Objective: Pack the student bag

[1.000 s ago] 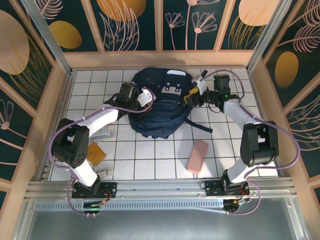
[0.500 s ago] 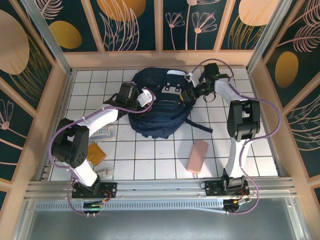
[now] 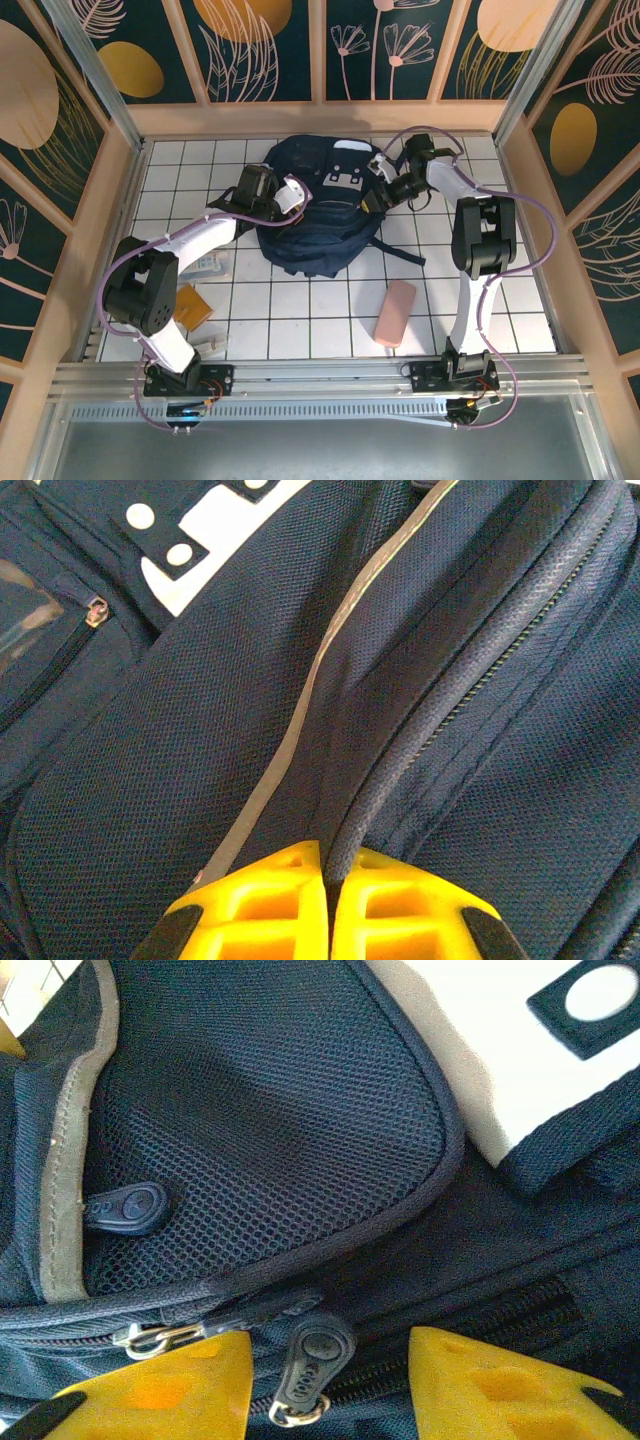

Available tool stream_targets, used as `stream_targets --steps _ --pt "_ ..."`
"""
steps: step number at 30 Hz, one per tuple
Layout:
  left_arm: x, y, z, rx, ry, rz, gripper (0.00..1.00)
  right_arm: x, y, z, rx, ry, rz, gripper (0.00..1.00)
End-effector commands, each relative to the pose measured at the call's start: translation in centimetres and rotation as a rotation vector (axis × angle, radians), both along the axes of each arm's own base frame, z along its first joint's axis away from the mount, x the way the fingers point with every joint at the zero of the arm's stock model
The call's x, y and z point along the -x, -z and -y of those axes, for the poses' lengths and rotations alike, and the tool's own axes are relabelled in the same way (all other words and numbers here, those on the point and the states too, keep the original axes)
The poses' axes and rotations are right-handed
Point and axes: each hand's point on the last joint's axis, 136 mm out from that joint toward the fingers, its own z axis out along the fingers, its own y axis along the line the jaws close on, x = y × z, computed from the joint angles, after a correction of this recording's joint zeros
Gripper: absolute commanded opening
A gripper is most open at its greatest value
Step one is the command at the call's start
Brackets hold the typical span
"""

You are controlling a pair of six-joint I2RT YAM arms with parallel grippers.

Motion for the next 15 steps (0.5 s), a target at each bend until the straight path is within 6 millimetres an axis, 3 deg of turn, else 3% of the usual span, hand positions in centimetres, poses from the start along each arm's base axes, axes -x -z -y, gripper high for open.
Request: stream_targets --steps 1,15 --pt "-0.7 -2.6 1.0 0.062 0.024 0.044 0.00 1.0 -0.3 -1.1 -0.032 -0.064 -0.010 0.38" --pt "-0.9 -2.5 1.0 0.079 0.002 0.033 0.00 1.9 -2.3 -2.1 -0.066 -0.130 0.110 0.00"
